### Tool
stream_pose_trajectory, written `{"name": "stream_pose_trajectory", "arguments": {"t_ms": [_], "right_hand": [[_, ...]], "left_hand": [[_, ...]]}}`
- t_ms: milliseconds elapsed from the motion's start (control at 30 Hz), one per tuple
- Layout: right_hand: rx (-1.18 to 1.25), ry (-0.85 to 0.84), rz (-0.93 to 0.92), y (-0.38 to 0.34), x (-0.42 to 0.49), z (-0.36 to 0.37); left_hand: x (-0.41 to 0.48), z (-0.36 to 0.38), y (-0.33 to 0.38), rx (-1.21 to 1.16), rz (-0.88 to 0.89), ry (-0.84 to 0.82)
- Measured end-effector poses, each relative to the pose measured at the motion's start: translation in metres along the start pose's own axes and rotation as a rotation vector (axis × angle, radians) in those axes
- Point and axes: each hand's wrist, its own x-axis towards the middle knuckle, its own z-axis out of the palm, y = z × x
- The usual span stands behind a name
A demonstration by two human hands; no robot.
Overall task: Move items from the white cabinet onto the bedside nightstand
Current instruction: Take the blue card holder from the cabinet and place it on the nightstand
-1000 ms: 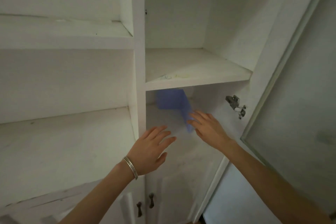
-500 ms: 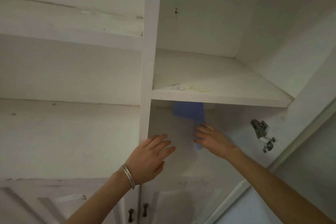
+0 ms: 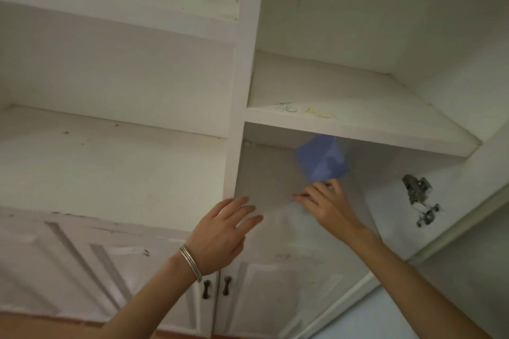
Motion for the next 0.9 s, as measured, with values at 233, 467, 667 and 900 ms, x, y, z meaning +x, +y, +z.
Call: {"name": "stream_pose_trajectory", "arguments": {"t_ms": [233, 467, 667, 900], "right_hand": [[-0.022, 0.148, 0.157, -0.061, 0.026, -0.052], [0.196, 0.162, 0.194, -0.167, 0.047, -0.131], [0.548, -0.032, -0.028, -0.302, 0.071, -0.162], [0.714, -0.007, -0.445, -0.457, 0.143, -0.191]], "left_hand": [[-0.083, -0.045, 0.014, 0.025, -0.116, 0.004], [-0.199, -0.113, 0.049, 0.074, -0.272, 0.018], [-0.326, -0.176, 0.080, 0.159, -0.479, -0.029], [-0.486, -0.244, 0.110, 0.293, -0.830, -0.054]]}}
